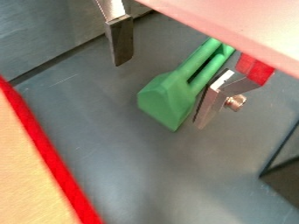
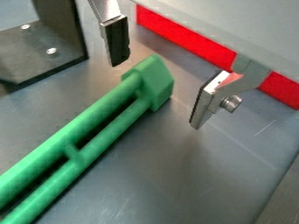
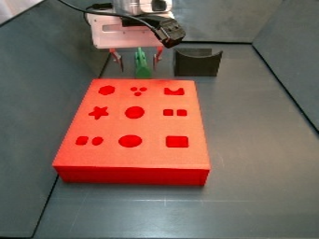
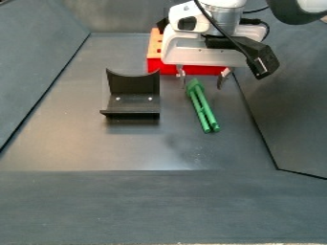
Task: Pick up the 3 prong object. Move up. Place the 3 prong object on the fixture. Regrasp the 3 prong object. Move to above the board. Insert the 3 prong object.
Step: Pick up the 3 prong object.
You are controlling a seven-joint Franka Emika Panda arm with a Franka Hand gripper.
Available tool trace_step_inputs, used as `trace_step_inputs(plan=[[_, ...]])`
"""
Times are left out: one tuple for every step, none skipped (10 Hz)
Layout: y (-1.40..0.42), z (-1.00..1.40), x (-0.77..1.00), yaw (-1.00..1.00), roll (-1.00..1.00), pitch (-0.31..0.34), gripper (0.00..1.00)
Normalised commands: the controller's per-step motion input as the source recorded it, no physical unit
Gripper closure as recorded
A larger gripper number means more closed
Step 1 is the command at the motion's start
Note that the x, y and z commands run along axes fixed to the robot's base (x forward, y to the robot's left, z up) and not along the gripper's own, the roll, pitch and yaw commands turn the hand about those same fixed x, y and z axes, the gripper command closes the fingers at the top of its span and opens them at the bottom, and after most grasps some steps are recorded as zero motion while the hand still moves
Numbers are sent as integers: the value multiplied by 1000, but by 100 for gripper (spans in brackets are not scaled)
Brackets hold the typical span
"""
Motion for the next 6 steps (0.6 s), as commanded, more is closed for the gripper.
trace_step_inputs(plan=[[0,-451,-200,0,29,-339,0],[131,-534,-386,0,19,-364,0],[297,-300,-320,80,-33,-303,0],[366,226,-220,0,-451,-309,0],[266,286,-171,0,-459,-377,0],[149,160,-177,-71,-346,-361,0]])
